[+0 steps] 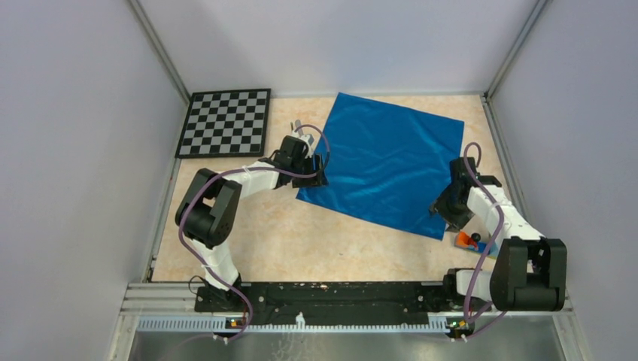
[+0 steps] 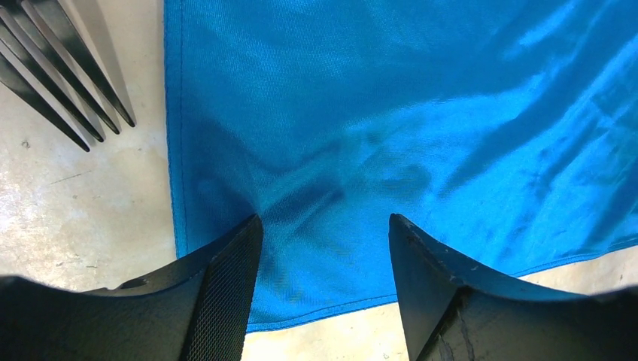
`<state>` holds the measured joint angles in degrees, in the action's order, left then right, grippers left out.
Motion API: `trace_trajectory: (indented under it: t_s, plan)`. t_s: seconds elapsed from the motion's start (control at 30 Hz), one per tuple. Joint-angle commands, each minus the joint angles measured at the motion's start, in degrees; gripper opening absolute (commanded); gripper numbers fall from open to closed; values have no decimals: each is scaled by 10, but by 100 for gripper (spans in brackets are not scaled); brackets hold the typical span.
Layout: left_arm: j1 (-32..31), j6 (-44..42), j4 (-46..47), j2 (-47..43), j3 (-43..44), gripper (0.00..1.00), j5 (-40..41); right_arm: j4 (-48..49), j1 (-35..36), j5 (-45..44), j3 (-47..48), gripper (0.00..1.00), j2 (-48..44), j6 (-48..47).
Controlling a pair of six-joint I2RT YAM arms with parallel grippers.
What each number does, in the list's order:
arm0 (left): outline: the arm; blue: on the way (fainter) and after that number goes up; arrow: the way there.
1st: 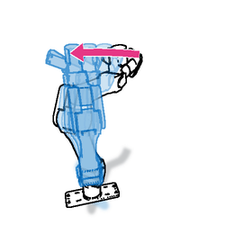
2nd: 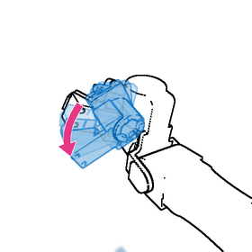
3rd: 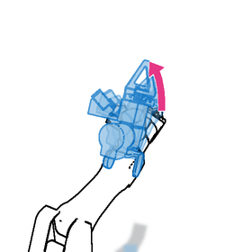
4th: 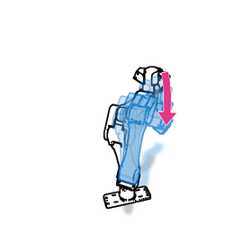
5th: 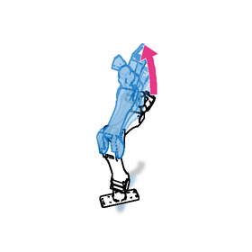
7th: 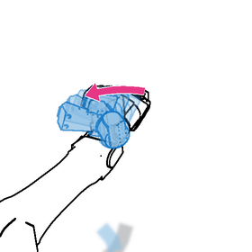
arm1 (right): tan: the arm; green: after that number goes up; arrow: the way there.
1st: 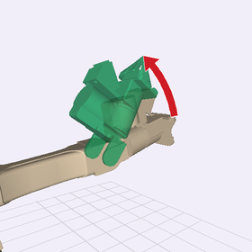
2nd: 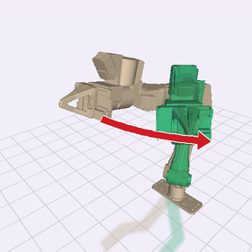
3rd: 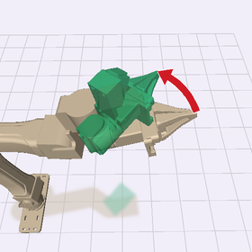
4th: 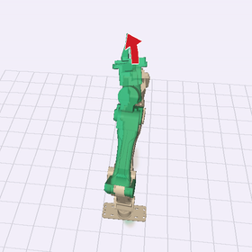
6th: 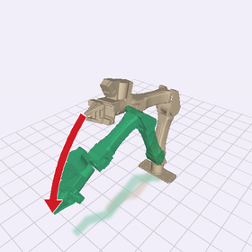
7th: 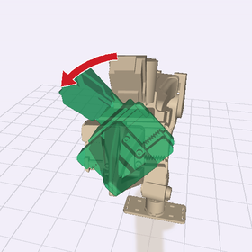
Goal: Fold the napkin into a case and place the utensils inside
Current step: Pick up the flattened napkin from the center of the board.
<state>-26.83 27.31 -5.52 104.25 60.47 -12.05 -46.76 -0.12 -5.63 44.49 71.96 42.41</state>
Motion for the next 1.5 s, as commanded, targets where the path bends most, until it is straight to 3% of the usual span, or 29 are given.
trace_trajectory:
  t_s: [0.0, 0.47, 1.13, 1.47]
  plan:
    - [2, -6, -79, 36, -33, 69, 9, -68, 3, -39, -33, 55, -31, 84]
    - [-8, -14, -79, 21, -39, 70, 26, -21, 3, -59, -45, 48, -1, 109]
    - [-13, -18, -82, 14, -41, 70, 27, -5, 22, -86, -46, 47, 65, 175]
    - [-16, -21, -85, 10, -41, 70, 34, 40, 35, -82, -97, 31, 57, 235]
